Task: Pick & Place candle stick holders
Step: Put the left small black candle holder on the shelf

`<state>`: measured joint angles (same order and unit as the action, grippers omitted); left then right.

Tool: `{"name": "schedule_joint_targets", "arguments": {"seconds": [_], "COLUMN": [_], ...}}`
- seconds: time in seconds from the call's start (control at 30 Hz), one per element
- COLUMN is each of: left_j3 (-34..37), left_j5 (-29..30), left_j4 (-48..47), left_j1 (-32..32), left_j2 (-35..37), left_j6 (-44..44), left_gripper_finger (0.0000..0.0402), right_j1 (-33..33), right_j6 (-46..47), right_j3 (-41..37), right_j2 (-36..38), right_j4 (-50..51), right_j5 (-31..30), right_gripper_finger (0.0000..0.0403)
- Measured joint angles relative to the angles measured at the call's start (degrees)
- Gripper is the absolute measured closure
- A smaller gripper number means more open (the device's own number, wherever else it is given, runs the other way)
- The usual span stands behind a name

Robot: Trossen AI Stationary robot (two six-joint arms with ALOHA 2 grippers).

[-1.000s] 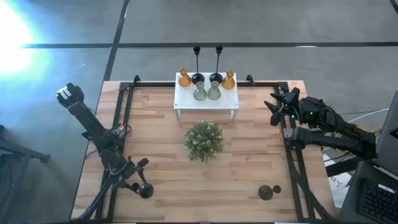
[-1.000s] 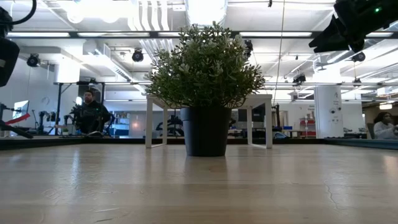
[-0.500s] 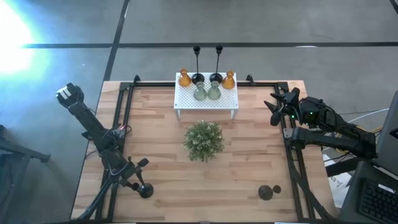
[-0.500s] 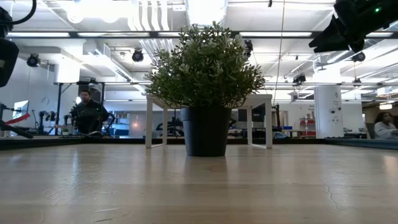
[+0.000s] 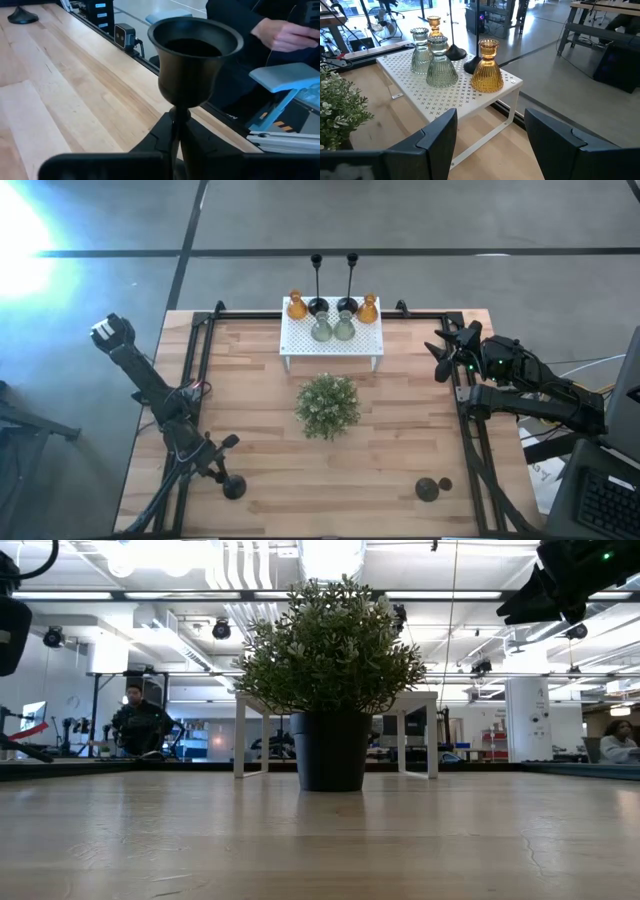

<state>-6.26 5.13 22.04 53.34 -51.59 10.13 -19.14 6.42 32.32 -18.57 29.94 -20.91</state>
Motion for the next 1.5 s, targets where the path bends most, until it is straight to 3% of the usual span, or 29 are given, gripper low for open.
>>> {"name": "schedule_joint_targets", "arguments": {"seconds": [0.1,0.3,0.6,0.77,1.03,1.5], "left_j3": [0.0,0.0,-0.73,-2.0,-6.03,-26.86], "left_j5": [0.34,7.92,13.22,15.87,25.02,39.19], "left_j4": [0.02,0.03,0.31,0.06,-1.78,-28.92], "left_j1": [0.0,0.02,0.0,0.0,-0.84,-8.53], "left_j2": [0.02,0.04,1.4,2.7,4.68,10.43], "left_j6": [0.63,4.7,13.5,13.6,8.77,2.09], "left_gripper_finger": [0.0383,0.0383,0.0383,0.0383,0.0383,0.0383], "right_j1": [-0.01,0.0,0.0,-0.01,-0.01,-0.02], "right_j6": [0.0,0.0,0.0,0.0,0.0,0.0], "right_j3": [0.0,0.0,0.0,0.0,0.0,0.0], "right_j2": [0.0,0.0,0.0,0.0,0.0,0.0], "right_j4": [0.02,0.01,0.02,0.02,0.02,0.01], "right_j5": [0.0,0.0,0.0,0.0,0.0,0.0], "right_gripper_finger": [0.0179,0.0179,0.0179,0.0179,0.0179,0.0179]}}
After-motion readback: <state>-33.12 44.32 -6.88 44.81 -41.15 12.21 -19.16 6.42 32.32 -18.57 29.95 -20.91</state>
